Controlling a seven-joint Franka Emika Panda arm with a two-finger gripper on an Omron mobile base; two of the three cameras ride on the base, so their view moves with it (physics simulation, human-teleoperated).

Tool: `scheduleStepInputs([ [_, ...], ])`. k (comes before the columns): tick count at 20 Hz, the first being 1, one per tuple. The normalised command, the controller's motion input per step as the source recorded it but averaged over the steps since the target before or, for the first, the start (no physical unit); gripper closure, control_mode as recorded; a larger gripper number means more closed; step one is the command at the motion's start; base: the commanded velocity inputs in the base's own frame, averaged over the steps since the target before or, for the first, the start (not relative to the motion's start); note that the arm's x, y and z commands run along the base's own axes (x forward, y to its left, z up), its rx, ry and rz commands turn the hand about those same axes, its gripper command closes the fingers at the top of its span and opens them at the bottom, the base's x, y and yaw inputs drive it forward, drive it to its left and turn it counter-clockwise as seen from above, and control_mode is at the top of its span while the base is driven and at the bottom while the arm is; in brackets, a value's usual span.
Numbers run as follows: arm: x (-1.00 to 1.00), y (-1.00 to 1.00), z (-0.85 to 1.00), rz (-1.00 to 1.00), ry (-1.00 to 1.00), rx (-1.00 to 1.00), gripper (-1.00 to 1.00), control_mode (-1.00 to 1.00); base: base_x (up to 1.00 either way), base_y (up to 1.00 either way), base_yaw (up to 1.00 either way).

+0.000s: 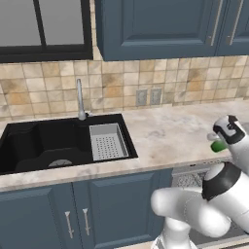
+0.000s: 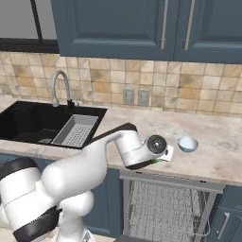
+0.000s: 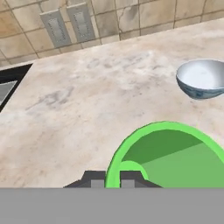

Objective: Pick up the cup and bowl from the counter, place them in the dishwasher, and close the dishwasher door.

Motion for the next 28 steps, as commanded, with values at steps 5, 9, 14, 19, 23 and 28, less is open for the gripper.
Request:
scheduleStepInputs([
  [5, -0.40, 0.00, 0.07, -0.14, -0.03, 0.14, 1.00, -1.00, 0.00, 0.00, 0.00],
  [9, -0.27, 0.02, 0.00, -0.18, 0.00, 0.02, 1.00, -1.00, 0.00, 0.00, 0.00],
  [14, -0.17, 0.07, 0.00, -0.23, 0.00, 0.00, 1.00, -1.00, 0.00, 0.00, 0.00],
  [19, -0.38, 0.05, -0.01, -0.19, 0.00, 0.11, 1.00, -1.00, 0.00, 0.00, 0.00],
  [23, -0.53, 0.00, -0.04, -0.09, -0.02, 0.20, 1.00, -1.00, 0.00, 0.00, 0.00],
  [28, -0.41, 0.00, -0.03, -0.05, -0.04, 0.23, 1.00, -1.00, 0.00, 0.00, 0.00],
])
